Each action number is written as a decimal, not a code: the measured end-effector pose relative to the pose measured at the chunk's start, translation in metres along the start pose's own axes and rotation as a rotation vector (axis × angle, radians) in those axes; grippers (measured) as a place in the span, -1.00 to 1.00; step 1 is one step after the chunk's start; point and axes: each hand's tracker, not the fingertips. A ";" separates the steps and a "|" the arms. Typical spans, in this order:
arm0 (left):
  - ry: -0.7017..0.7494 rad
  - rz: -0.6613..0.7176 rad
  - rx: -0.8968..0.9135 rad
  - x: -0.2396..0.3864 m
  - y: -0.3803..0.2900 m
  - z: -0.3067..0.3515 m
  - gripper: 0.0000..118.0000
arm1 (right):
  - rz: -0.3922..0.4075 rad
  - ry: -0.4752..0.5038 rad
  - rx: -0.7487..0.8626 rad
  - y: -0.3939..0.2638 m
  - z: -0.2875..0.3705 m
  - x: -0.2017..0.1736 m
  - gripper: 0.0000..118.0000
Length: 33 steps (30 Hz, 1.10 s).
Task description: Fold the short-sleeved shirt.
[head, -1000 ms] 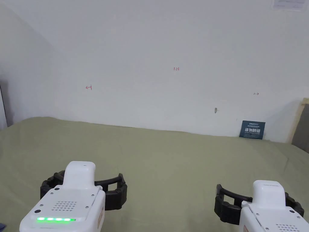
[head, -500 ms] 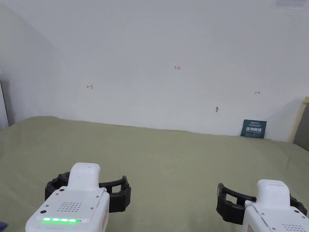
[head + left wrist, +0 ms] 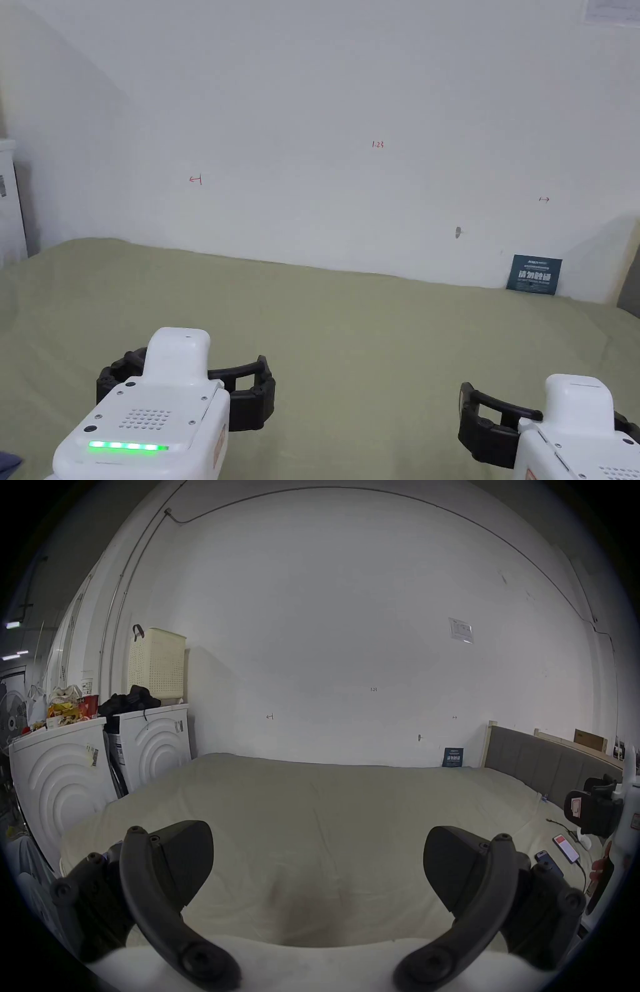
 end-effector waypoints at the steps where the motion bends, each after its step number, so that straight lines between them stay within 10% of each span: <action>1: 0.000 0.004 0.003 0.000 0.000 0.000 1.00 | 0.010 -0.001 0.002 0.000 0.000 0.000 1.00; 33: -0.005 -0.020 0.026 0.007 -0.001 -0.004 1.00 | -0.097 0.001 -0.116 0.008 -0.012 0.004 1.00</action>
